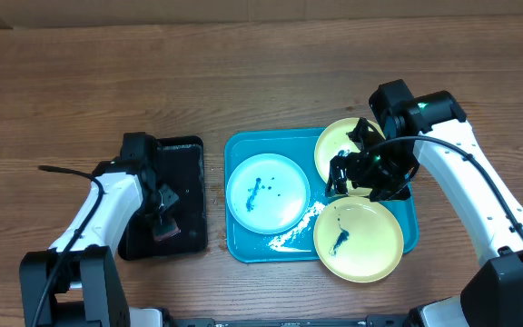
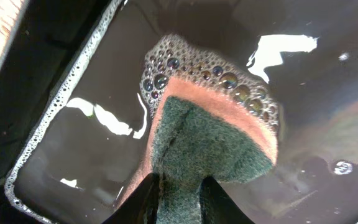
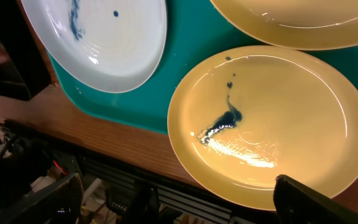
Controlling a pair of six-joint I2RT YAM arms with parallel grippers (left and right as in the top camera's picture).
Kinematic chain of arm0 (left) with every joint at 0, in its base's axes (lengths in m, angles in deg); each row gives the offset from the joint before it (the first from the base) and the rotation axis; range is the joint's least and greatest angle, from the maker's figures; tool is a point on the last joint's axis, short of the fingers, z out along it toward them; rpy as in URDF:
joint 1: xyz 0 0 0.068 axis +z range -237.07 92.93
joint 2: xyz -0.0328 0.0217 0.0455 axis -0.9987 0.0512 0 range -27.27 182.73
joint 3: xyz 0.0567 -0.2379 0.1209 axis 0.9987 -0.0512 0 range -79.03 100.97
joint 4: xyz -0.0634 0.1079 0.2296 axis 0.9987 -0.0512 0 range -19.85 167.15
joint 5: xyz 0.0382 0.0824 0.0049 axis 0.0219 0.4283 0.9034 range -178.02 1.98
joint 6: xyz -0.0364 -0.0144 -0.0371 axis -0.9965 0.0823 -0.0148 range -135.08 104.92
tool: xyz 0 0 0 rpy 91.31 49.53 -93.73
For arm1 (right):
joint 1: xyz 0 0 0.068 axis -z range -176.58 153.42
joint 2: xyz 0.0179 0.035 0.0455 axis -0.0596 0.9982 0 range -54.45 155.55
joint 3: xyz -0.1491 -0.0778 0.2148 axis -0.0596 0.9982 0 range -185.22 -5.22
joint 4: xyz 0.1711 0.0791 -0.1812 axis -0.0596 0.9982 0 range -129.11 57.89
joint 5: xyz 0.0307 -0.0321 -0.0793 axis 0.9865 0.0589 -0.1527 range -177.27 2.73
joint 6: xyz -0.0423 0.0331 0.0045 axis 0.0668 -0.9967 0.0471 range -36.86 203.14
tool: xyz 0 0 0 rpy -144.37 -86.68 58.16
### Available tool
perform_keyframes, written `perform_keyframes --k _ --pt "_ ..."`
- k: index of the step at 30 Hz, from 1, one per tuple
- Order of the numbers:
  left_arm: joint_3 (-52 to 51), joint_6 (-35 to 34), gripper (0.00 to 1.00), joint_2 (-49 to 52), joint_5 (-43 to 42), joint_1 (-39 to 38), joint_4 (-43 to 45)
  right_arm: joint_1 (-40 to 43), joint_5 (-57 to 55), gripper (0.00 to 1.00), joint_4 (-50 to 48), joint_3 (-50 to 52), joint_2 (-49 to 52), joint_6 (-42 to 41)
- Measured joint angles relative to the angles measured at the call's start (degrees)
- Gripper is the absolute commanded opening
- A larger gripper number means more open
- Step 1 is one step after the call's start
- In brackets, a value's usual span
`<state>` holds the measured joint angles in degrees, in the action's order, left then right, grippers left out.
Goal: Clean dirty plates on tray and stack at the side
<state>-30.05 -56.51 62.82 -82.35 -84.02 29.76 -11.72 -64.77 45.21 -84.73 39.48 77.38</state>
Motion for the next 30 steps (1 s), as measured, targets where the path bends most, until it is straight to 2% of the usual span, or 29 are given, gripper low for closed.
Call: perform_keyframes --k 1,4,6,12,14,15,16,20,21,22,23,24,30 --pt "-0.3 0.0 0.14 0.0 0.0 0.0 0.2 0.0 0.0 1.00 0.0 0.0 0.0 0.0" --pt "-0.7 0.1 0.19 0.0 0.1 0.0 0.3 0.0 0.0 1.00 0.0 0.0 0.0 0.0" --pt "-0.7 -0.1 0.04 0.0 0.1 0.0 0.3 0.0 0.0 1.00 -0.1 0.0 0.0 0.0" --pt "-0.7 1.0 0.04 0.0 -0.3 0.0 0.3 0.0 0.0 0.98 -0.3 0.0 0.0 0.0" --pt "-0.7 1.6 0.04 0.0 -0.5 0.0 0.3 0.0 0.0 0.85 -0.9 0.0 0.0 0.2" --pt "-0.7 1.7 0.04 0.0 -0.6 0.0 0.3 0.0 0.0 0.74 -1.2 0.0 0.0 0.0" --pt "-0.7 2.1 0.04 0.0 -0.7 0.0 0.5 0.0 0.0 0.56 -1.6 0.0 0.0 -0.1" --pt "-0.7 3.6 0.04 0.0 -1.0 0.0 0.8 0.0 0.0 0.44 -3.0 0.0 0.0 -0.1" --pt "-0.6 4.5 0.04 -0.1 -1.1 0.0 0.7 0.0 0.0 0.47 -3.4 0.0 0.0 -0.1" --pt "-0.4 5.4 0.04 -0.2 -1.2 0.0 0.6 0.0 0.1 0.60 -3.9 0.0 0.0 -0.4" --pt "0.0 6.3 0.04 -0.4 -1.4 0.0 0.3 0.0 0.3 0.88 -4.6 0.0 0.0 -0.6" --pt "0.8 7.4 0.04 -0.8 -1.8 -0.2 -0.5 0.0 0.8 1.00 -5.3 0.0 0.0 -0.5" --pt "8.4 12.3 0.04 -4.3 -2.7 -3.5 -4.3 0.0 4.0 1.00 -10.0 0.0 0.0 -0.3"
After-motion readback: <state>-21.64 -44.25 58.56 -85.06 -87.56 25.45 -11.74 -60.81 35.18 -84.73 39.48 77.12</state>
